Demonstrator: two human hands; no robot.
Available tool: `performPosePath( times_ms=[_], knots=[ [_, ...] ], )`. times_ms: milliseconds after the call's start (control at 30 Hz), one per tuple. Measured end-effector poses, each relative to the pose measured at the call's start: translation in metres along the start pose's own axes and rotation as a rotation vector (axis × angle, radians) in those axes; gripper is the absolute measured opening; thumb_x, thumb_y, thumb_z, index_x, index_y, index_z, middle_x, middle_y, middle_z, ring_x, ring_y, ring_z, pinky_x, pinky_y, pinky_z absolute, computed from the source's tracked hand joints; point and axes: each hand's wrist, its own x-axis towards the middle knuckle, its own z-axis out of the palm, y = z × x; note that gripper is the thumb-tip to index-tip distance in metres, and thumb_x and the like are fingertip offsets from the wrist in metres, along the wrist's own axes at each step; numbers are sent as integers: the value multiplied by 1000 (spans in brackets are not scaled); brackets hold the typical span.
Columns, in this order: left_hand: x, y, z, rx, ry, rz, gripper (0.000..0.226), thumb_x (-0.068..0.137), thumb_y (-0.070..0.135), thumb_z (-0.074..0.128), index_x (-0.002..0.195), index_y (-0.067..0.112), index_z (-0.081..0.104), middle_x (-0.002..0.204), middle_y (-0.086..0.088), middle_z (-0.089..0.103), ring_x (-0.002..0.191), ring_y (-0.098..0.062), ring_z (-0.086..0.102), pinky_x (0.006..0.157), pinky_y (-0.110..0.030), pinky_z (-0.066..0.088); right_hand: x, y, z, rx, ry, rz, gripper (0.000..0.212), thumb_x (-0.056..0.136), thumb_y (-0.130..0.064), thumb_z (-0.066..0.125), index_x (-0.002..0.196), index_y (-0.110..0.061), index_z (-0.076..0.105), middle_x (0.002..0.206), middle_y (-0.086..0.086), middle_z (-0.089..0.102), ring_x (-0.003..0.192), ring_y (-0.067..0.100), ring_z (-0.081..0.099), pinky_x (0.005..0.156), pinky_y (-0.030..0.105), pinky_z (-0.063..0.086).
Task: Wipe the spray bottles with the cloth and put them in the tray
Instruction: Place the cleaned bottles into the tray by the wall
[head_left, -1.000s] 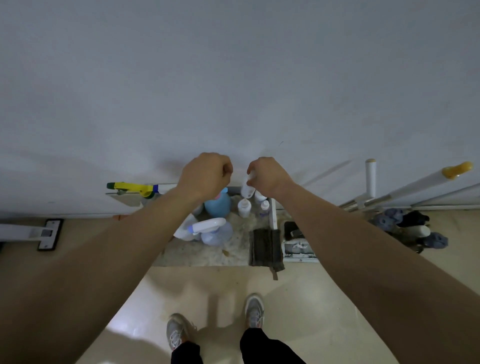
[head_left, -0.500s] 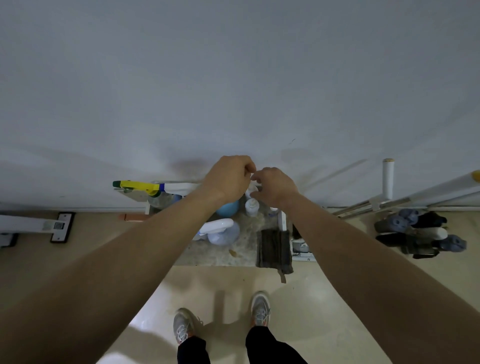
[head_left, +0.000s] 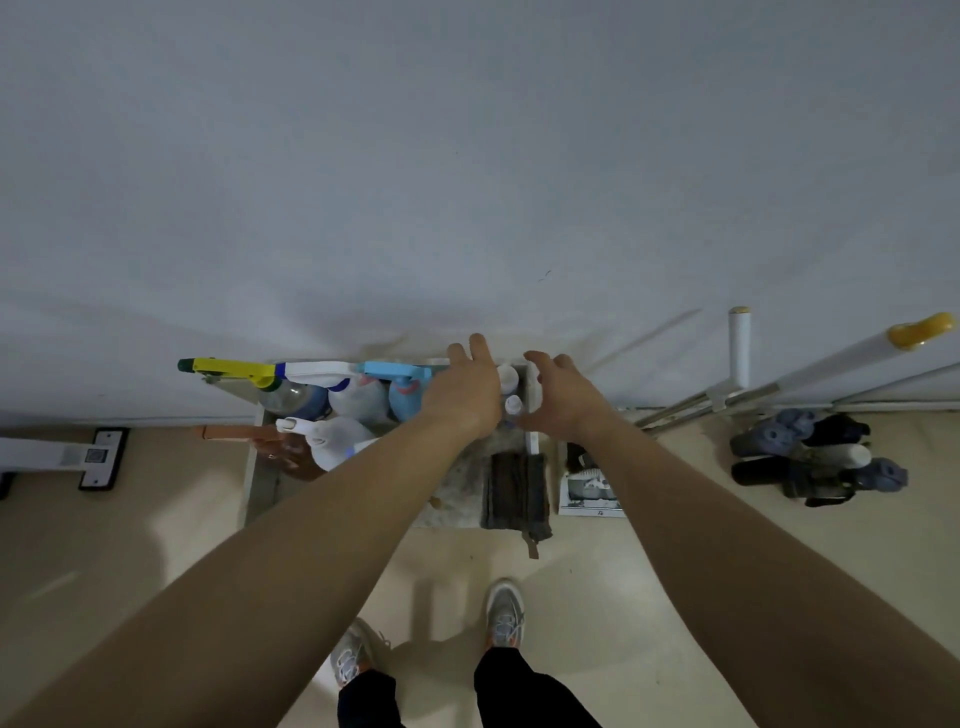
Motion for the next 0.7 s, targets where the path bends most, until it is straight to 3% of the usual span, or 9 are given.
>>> performPosePath(
  times_ms=[133,267,400,467,533,600,700],
  knots=[
    [21,1,8,-30,-25,-112,82,84,10,76,146,10,22,144,-19,31,114,-39,59,74,-33,45,14,-8,14,83,71,-12,86,81,-31,74,152,-25,25,140,12,36,110,38,59,89,45,53],
    [39,-5,17,-113,-102,-186,70,86,7,72,143,10,30,143,-18,38,117,-37,58,74,-32,44,23,-17,27,-59,158,2,64,90,-41,65,143,-34,32,131,9,42,95,38,64,77,45,57],
    [48,-15,23,-194,-118,-210,74,85,-1,71,144,9,29,128,-16,56,108,-32,61,70,-31,45,25,-18,34,-150,198,-31,41,98,-45,50,135,-29,41,122,10,47,87,41,62,67,40,48],
    [52,-17,27,-233,-116,-227,65,86,1,70,138,8,33,125,-16,59,101,-30,60,60,-28,44,28,-17,36,-110,226,-1,36,99,-43,46,130,-25,44,119,11,50,87,41,62,66,39,46],
    [58,-20,33,-253,-92,-207,42,88,5,68,120,11,40,119,-14,61,86,-25,55,48,-24,36,32,-16,38,-48,249,33,33,99,-40,44,127,-24,48,116,11,54,88,41,62,70,40,49],
    [63,-21,37,-311,-55,-200,28,91,7,65,112,10,46,113,-13,63,84,-25,55,53,-26,38,34,-14,40,-44,276,18,32,100,-39,44,127,-22,52,111,12,58,89,41,62,69,39,46],
    [66,-19,39,-335,-22,-188,24,94,9,62,117,6,56,110,-13,65,100,-31,62,70,-33,41,33,-10,42,-43,299,-1,29,101,-35,47,121,-17,57,104,13,61,88,39,63,67,38,44]
  ],
)
